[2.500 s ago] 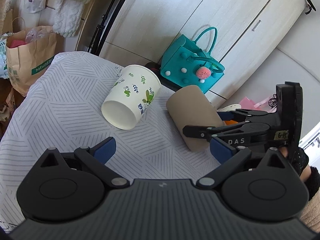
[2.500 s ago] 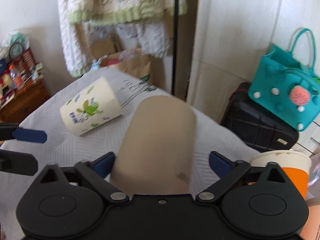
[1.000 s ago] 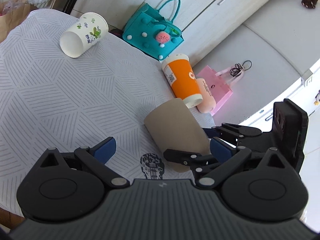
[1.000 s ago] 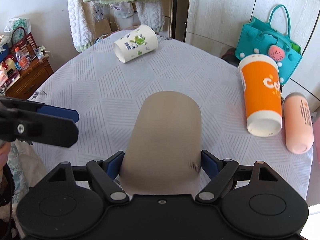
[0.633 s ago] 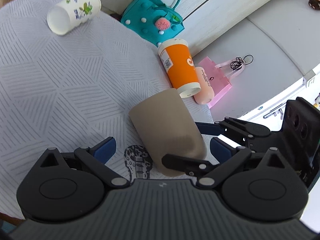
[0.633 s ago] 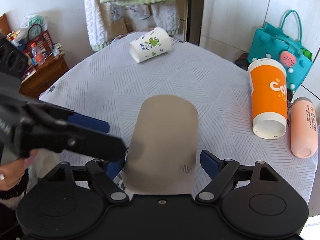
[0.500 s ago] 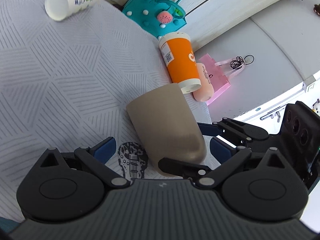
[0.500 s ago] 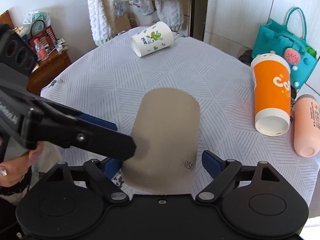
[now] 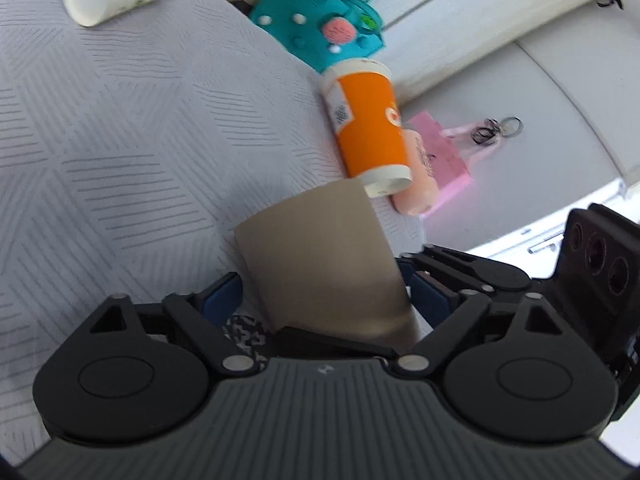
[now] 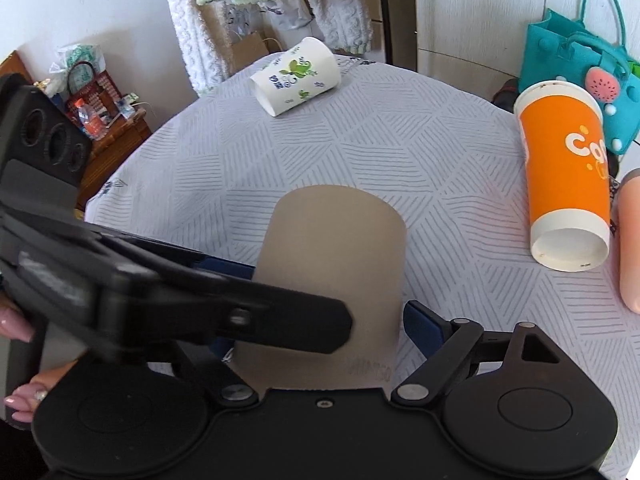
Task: Flip cup upright
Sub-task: 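Rotate the tumbler upright with the right gripper while the left gripper steadies its side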
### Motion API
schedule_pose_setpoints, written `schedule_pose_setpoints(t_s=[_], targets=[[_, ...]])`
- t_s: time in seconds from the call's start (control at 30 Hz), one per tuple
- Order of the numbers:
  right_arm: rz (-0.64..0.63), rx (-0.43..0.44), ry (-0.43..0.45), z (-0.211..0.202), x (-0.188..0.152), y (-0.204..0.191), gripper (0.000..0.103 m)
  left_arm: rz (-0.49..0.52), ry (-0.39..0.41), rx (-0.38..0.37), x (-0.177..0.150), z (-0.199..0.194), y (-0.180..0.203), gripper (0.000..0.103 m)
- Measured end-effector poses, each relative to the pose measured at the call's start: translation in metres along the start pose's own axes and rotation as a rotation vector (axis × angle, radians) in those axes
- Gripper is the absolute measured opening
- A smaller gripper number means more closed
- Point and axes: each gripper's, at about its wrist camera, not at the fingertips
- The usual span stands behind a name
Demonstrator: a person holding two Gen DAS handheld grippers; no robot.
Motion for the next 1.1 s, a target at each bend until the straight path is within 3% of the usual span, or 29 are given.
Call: schedule_pose_setpoints(t_s=[0.23,0.47,0.87,0.97,1.1], targets=[[-0.028,-0.037,0.061,-0.005,-0.004,-0.003,0.085,0.133,0.042,0.014,0.0,-0.003,0.012,0.085],[-0.11,-0.097,0.14,-0.01,-0.002,-0.01,0.085,0.343,0.123,0.05,0.005,-0.02,0.029,0.075],[-0.148,-0.163,0.34,0.007,0.018,-0.007,0.084,0.527,0.254,0.085,0.03,-0.032,0.033,0.07],[-0.143,-0.189,0.363,0.016,0.032,-0.005,0.082,0.516,0.283,0.111,0.038,-0.03,0.032,0.07],[-0.1,-0.169,0.381,0.023,0.048,0.006,0.081,0.487,0.289,0.081,0.056,-0.028,0.02,0.07]])
Point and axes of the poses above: each gripper's, at about its wrist camera, not at the fingertips, and z roughly the way its jaws point, y to its right, x to its top, and after that the axes turned 1 degree about x, right-handed
